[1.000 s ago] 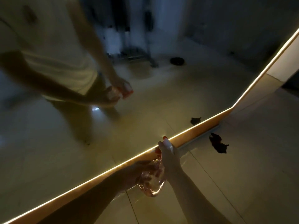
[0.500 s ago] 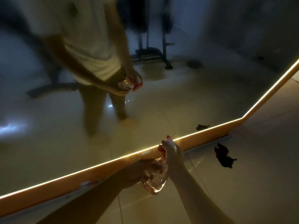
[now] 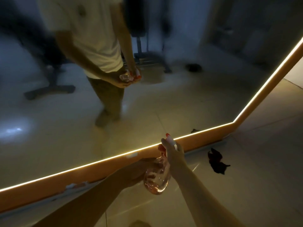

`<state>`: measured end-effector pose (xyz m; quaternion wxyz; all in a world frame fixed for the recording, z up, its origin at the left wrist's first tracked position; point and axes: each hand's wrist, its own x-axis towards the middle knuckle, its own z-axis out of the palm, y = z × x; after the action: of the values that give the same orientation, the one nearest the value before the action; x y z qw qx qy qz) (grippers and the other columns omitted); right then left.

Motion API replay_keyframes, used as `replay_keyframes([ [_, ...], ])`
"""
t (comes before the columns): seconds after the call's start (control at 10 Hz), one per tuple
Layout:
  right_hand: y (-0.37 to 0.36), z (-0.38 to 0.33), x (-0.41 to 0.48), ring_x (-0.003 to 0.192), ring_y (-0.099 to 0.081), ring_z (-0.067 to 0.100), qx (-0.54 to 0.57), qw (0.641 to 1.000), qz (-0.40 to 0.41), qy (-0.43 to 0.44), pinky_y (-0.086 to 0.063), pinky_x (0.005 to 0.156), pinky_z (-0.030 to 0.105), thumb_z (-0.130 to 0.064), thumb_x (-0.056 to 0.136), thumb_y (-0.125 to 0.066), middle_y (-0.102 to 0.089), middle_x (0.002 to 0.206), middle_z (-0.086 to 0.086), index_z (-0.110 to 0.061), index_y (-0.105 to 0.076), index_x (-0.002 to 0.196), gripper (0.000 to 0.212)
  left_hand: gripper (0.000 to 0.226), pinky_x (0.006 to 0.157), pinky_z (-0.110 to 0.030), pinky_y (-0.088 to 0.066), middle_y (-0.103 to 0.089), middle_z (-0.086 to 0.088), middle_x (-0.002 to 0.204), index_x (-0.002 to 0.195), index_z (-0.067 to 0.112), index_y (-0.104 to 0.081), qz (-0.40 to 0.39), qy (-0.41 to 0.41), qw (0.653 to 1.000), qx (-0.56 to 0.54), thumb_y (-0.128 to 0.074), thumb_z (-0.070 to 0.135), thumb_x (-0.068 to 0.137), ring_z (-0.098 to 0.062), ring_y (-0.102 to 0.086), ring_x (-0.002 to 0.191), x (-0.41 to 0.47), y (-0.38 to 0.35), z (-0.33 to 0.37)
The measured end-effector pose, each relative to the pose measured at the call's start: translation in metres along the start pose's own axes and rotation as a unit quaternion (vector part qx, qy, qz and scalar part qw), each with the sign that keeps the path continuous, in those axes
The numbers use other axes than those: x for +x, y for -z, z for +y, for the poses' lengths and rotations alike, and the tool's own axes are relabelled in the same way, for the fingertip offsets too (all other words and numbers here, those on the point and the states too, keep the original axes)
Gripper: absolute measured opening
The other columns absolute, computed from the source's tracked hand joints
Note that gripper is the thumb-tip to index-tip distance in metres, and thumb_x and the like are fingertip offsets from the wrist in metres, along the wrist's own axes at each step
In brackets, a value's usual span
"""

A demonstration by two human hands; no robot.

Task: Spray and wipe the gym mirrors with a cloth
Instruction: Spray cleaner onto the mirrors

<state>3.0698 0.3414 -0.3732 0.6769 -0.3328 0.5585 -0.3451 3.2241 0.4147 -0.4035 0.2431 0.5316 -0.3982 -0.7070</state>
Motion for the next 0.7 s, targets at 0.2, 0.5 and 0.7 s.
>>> replay_keyframes([
  [0.2, 0.035, -0.004, 0.024, 0.102, -0.067, 0.032, 0.016, 0.999, -0.011, 0.044, -0.052, 0.08, 0.036, -0.031, 0.09, -0.077, -0.067, 0.113, 0.02, -0.01, -0.059, 0.126, 0.045, 0.055, 0.106, -0.041, -0.055, -0.073, -0.006, 0.131, 0.137, 0.019, -0.066, -0.024, 0.003, 1.0, 0.006, -0.075, 0.045, 0.089, -0.027, -0.068, 0.123, 0.039, -0.022, 0.023],
  [0.5, 0.088, -0.019, 0.083, 0.094, -0.064, 0.021, 0.0, 1.0, -0.005, 0.03, -0.049, 0.067, 0.027, -0.037, 0.096, -0.072, -0.064, 0.115, 0.014, -0.023, -0.054, 0.129, 0.041, 0.055, 0.106, -0.041, -0.054, -0.072, -0.007, 0.132, 0.137, 0.018, -0.065, -0.046, 0.018, 0.999, -0.003, -0.074, 0.044, 0.09, -0.028, -0.067, 0.124, 0.118, -0.041, 0.048],
  [0.7, 0.134, -0.043, 0.134, 0.1, -0.069, 0.026, -0.027, 0.999, 0.003, 0.038, -0.055, 0.075, 0.028, -0.037, 0.093, -0.076, -0.069, 0.116, 0.022, -0.005, -0.063, 0.126, 0.047, 0.054, 0.106, -0.042, -0.054, -0.072, -0.008, 0.132, 0.138, 0.017, -0.065, -0.059, 0.041, 0.997, -0.019, -0.073, 0.043, 0.091, -0.029, -0.067, 0.125, 0.18, -0.056, 0.077],
])
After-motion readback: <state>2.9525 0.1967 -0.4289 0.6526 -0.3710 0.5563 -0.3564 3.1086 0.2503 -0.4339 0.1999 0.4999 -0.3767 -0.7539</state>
